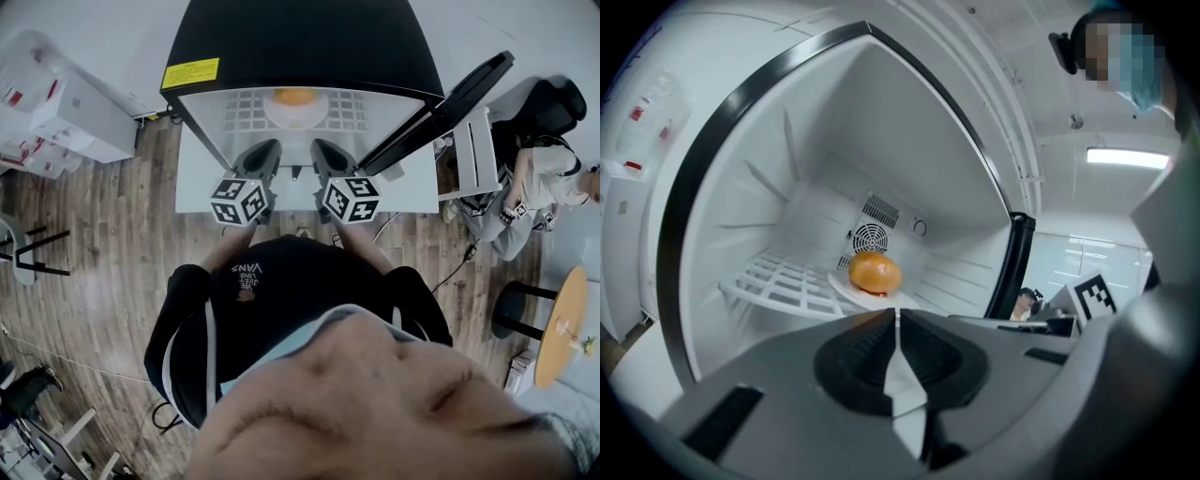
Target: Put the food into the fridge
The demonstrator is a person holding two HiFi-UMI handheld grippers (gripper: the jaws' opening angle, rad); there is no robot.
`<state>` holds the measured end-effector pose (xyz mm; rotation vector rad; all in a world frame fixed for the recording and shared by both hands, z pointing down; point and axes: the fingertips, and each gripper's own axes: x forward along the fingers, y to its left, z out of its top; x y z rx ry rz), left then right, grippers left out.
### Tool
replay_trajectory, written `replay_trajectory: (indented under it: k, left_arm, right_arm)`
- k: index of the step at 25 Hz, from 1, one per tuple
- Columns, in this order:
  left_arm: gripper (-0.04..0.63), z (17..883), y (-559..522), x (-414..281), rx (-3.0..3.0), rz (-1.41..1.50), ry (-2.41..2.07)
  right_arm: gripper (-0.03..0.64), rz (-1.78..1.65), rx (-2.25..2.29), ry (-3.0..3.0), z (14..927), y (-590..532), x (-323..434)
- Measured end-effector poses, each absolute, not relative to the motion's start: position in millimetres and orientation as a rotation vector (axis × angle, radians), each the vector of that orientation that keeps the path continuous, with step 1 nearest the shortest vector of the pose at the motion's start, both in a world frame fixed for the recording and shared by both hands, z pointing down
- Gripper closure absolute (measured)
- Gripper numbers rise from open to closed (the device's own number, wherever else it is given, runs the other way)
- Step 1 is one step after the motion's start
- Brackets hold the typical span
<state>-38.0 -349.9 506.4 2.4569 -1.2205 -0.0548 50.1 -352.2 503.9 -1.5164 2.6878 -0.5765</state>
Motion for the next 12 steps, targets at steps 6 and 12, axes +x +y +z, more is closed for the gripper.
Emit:
replay_trajectory:
  k: [6,12]
  left_arm:
    - [0.568,504.8,-333.2,-43.1,2.468,-0.050,-1.206]
    - [0.568,504.6,-317.1,-49.5,2.485,-0.037,-1.182]
  right_arm:
    - [0.600,-0.572,-1.541,2.680,503.1,-335.8,47.6]
    - [0.600,-0.564,-1.563,2.666,502.7,-320.6,41.6]
